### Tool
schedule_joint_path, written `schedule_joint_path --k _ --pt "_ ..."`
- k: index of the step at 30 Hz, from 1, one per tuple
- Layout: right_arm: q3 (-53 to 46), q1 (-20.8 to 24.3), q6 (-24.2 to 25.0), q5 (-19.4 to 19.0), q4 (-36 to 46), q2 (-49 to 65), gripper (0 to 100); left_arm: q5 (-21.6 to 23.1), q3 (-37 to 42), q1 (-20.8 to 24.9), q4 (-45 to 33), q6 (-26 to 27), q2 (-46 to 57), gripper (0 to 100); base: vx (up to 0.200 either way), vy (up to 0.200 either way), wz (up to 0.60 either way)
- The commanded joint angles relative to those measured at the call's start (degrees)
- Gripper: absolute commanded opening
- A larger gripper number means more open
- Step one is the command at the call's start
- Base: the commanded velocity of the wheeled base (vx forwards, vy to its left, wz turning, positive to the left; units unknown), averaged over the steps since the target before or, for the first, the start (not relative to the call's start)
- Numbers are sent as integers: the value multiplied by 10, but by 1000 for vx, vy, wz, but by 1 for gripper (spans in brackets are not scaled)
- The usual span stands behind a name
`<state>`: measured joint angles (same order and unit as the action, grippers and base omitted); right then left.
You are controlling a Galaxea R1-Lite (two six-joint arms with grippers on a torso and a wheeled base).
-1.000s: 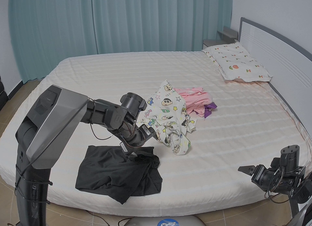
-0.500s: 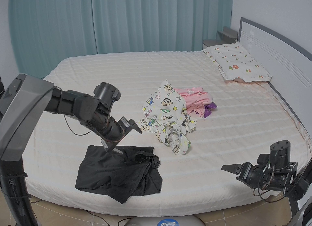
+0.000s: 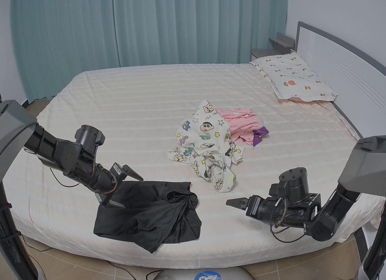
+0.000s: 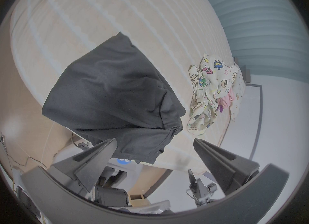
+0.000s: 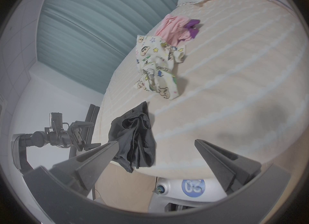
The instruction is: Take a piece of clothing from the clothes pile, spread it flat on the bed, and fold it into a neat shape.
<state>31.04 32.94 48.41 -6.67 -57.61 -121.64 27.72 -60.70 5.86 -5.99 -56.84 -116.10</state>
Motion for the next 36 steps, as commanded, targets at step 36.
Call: schedule_joint_path --k 36 --pt "269 17 -31 56 178 -131 100 9 12 -93 41 22 -25 100 0 128 0"
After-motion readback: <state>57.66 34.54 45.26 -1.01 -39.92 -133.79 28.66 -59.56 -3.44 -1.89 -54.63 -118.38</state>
